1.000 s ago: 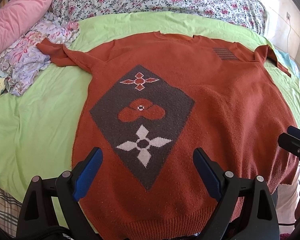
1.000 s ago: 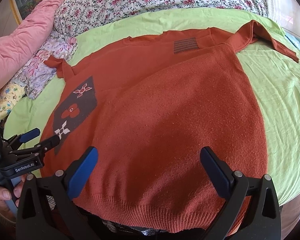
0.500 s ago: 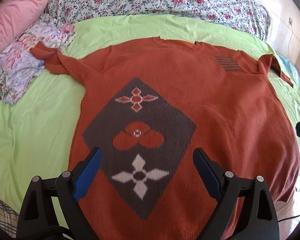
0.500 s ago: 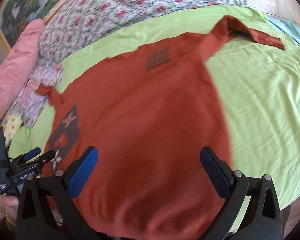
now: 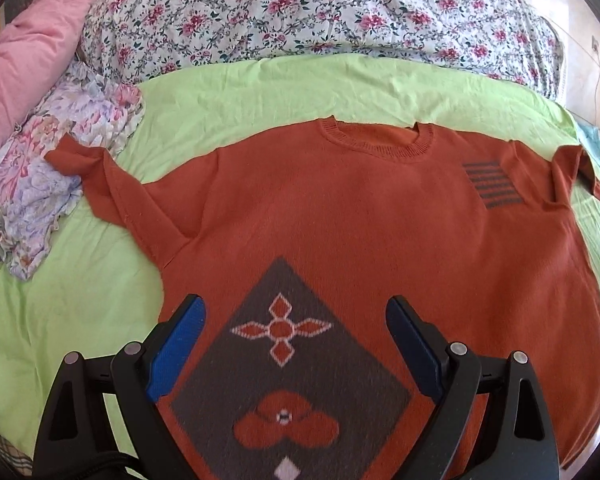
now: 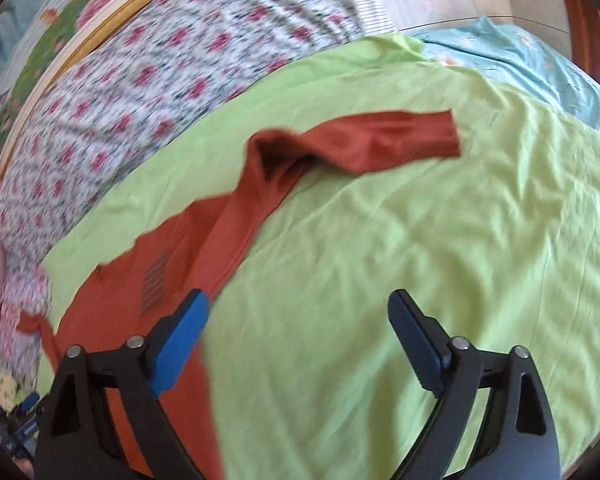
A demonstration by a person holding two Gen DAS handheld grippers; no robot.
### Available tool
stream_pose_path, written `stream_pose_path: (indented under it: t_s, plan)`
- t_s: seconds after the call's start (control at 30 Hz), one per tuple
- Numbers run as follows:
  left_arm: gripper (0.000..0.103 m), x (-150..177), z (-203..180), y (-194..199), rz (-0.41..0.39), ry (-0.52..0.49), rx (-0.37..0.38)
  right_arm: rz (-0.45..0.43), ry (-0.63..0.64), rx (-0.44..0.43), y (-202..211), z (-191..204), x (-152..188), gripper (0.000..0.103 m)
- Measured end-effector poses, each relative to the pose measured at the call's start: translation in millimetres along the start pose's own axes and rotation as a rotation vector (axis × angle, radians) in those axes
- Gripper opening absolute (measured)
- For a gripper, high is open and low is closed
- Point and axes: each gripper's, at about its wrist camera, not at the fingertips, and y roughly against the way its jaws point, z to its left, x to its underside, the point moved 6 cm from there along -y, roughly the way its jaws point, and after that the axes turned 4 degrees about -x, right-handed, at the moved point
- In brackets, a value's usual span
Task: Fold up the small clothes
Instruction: 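Grasp the sweater sleeve cuff with the right gripper and lift it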
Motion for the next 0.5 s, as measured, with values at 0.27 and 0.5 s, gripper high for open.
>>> stream_pose_path:
  t_s: [0.27, 0.5]
  plan:
    - [0.092, -22, -16, -34, 0.050, -0.006, 0.002, -0.037, -0.299, 0.032, -55, -111, -67, 0.071]
    - [0.092, -25, -28, -58, 0.093, -0.010, 0.013, -0.093, -0.381, 0.074, -85, -152, -105, 0.015]
